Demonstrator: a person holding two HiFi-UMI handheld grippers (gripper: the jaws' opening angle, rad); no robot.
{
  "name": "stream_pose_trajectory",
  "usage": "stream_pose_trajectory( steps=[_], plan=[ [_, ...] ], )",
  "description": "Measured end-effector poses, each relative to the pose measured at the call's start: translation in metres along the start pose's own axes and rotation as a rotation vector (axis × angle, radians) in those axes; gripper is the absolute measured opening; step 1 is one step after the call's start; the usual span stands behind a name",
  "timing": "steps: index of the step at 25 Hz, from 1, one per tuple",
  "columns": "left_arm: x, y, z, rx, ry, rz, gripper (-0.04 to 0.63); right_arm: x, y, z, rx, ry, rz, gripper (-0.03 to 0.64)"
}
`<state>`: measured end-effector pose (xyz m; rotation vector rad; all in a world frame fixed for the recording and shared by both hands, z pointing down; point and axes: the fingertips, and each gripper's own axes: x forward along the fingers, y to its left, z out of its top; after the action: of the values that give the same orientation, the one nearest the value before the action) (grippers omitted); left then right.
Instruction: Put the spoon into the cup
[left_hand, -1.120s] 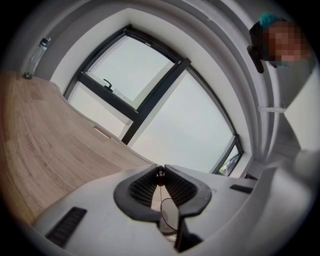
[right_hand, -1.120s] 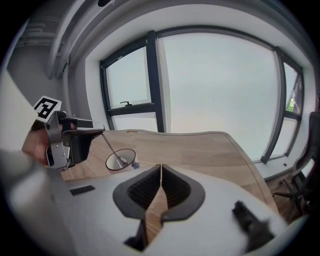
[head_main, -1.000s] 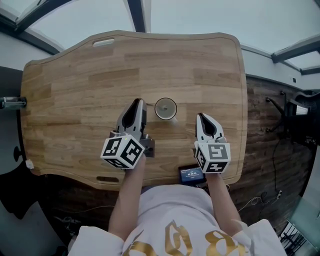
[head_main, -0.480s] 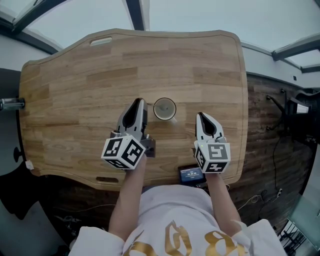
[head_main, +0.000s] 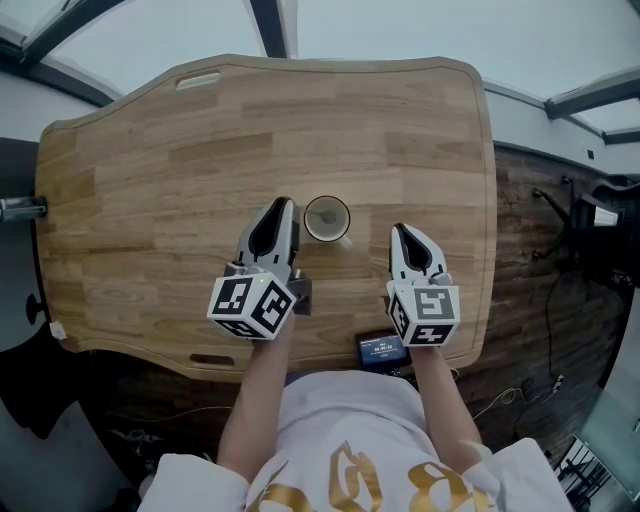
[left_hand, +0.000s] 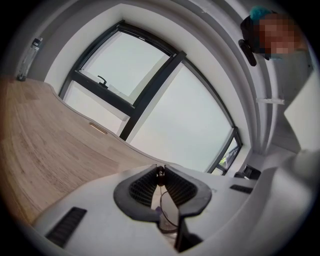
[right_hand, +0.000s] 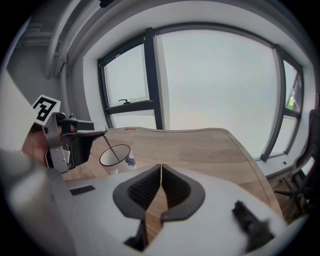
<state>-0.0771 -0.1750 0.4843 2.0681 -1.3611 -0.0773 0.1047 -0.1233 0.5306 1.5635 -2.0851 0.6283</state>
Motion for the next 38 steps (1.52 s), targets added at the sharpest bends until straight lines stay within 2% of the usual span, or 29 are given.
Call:
stream_pose_trajectory(
  steps=[20, 32, 38],
  plan=[
    [0.010, -0.003, -0.020, 0.039, 0.038, -0.004, 0.053, 0.007, -0.004, -0.007, 0.007, 0.019, 0.017, 0.032],
    [0.014, -0.007, -0.025, 0.115, 0.057, -0.014, 0.054, 0.009, -0.009, -0.007, 0.008, 0.022, 0.013, 0.032],
    [0.013, -0.006, -0.027, 0.094, 0.067, -0.028, 0.054, 0.008, -0.005, -0.002, 0.001, 0.014, 0.021, 0.032]
  ],
)
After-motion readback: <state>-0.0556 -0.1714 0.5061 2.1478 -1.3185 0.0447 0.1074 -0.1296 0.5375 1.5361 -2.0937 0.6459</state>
